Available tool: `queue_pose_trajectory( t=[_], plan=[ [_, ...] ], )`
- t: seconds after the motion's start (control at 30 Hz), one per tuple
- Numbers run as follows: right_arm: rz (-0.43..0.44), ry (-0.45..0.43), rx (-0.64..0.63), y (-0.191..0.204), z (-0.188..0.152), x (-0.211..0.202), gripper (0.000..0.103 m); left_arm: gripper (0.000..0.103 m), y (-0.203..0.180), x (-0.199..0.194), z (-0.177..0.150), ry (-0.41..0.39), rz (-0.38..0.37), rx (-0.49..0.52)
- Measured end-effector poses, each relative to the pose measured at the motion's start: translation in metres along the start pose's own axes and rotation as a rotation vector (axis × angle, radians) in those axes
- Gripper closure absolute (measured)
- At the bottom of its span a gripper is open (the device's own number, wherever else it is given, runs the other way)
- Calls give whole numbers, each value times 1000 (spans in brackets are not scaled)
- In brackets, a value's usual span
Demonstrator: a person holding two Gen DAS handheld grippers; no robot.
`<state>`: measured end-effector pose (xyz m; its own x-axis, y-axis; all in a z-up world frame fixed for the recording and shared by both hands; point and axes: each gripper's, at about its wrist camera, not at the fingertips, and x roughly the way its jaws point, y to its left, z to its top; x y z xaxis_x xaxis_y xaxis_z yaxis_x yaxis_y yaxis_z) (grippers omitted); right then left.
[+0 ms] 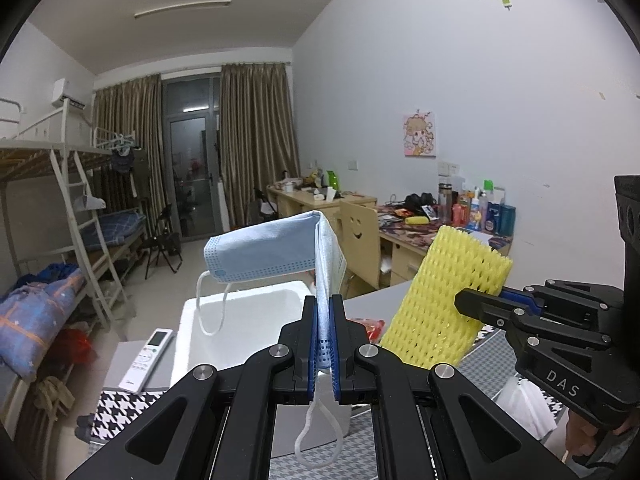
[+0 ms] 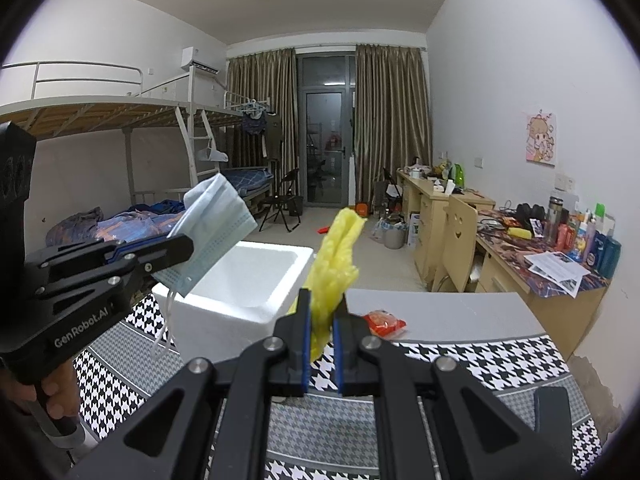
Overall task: Organize soft objects
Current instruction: 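Carry the mask and sponge over the white foam box with both grippers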
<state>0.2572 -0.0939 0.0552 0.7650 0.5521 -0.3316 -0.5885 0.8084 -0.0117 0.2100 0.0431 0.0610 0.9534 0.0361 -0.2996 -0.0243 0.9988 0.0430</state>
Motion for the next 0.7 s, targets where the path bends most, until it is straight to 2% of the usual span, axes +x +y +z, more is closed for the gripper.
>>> queue_pose_trajectory(
  t=[0.7],
  plan=[
    [76, 11, -23, 18, 24, 23, 91, 97, 27, 22, 3, 36, 85, -68]
  ],
)
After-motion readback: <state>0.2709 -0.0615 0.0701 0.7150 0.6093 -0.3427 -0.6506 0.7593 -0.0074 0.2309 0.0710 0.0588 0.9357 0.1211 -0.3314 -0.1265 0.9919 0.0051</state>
